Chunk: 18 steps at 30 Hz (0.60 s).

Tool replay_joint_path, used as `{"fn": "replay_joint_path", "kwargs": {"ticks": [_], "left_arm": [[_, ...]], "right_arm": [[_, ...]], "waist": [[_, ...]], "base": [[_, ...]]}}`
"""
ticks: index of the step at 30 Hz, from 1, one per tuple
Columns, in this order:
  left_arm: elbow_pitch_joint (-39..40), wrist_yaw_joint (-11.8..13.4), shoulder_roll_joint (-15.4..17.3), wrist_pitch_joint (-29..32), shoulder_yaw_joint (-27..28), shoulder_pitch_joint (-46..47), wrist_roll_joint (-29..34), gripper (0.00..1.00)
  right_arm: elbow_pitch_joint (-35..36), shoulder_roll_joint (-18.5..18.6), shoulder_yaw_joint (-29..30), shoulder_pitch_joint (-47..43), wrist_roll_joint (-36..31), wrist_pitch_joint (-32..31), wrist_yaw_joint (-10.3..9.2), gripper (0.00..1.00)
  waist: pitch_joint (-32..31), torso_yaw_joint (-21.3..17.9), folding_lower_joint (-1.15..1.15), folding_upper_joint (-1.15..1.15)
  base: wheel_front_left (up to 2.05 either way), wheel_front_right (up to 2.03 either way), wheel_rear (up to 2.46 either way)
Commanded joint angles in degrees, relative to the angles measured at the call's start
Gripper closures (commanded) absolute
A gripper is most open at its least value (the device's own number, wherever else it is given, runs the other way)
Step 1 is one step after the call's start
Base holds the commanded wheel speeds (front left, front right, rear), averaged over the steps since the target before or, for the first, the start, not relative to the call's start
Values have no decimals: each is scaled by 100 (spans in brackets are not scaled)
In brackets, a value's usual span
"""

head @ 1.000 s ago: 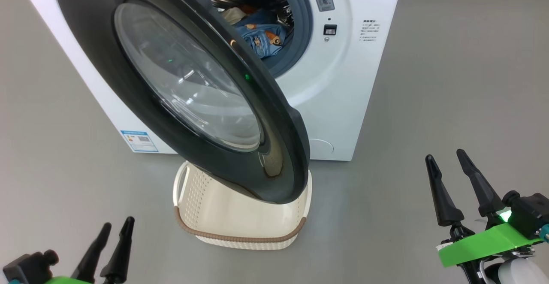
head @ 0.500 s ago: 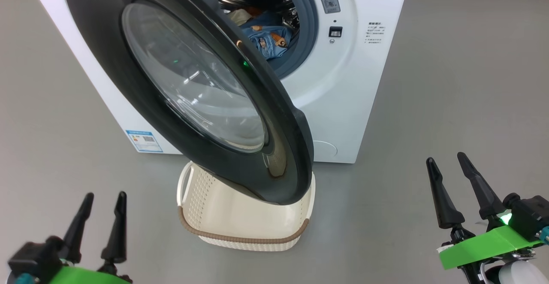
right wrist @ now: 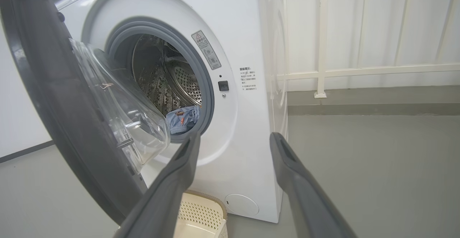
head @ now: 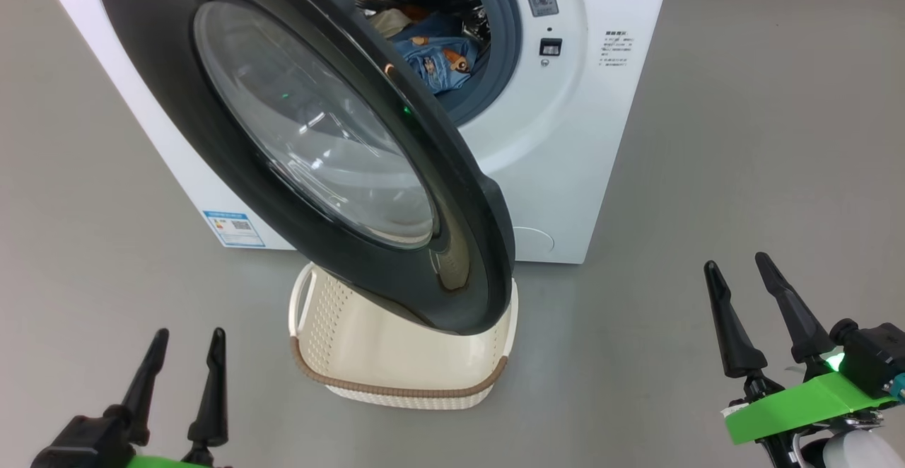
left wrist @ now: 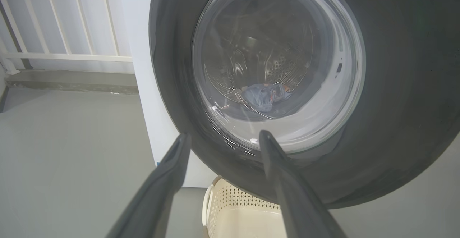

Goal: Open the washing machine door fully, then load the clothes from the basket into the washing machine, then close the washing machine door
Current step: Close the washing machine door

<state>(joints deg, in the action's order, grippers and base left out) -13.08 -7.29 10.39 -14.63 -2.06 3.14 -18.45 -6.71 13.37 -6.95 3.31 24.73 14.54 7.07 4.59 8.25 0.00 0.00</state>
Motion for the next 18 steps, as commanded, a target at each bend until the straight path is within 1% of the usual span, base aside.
{"fn": "replay_joint_path", "kwargs": {"ticks": [1, 4, 13, 14, 15, 16, 17, 18], "left_arm": [[100, -20, 82, -37, 232, 28, 76, 0], [65, -20, 22, -37, 269, 16, 109, 0], [79, -20, -11, -37, 245, -10, 129, 0], [86, -20, -16, -37, 237, -18, 128, 0], [95, -20, -20, -37, 230, -26, 128, 0], [105, -20, -25, -37, 223, -37, 133, 0], [115, -20, -30, -37, 213, -50, 142, 0], [123, -20, -35, -37, 203, -64, 150, 0]], "right_arm": [[111, 105, -68, 102, 25, 46, 42, 0], [105, 111, -61, 119, 24, 46, 42, 0], [59, 87, -51, 135, 7, 46, 42, 0], [41, 74, -53, 149, 2, 46, 42, 25], [19, 60, -49, 170, -5, 46, 42, 59], [3, 44, -47, 199, -8, 46, 42, 80], [-11, 34, -59, 235, -11, 46, 42, 100], [-20, 28, -75, 276, -16, 46, 42, 100]], "waist": [[7, 1, 0, 0], [12, 12, 0, 0], [-32, 70, 0, 0], [-39, 78, 0, 0], [-44, 88, 0, 0], [-50, 97, 0, 0], [-57, 107, 0, 0], [-64, 118, 0, 0]], "base": [[0, 0, 0], [0, 0, 0], [0, 0, 0], [0, 0, 0], [0, 0, 0], [0, 0, 0], [0, 0, 0], [0, 0, 0]]}}
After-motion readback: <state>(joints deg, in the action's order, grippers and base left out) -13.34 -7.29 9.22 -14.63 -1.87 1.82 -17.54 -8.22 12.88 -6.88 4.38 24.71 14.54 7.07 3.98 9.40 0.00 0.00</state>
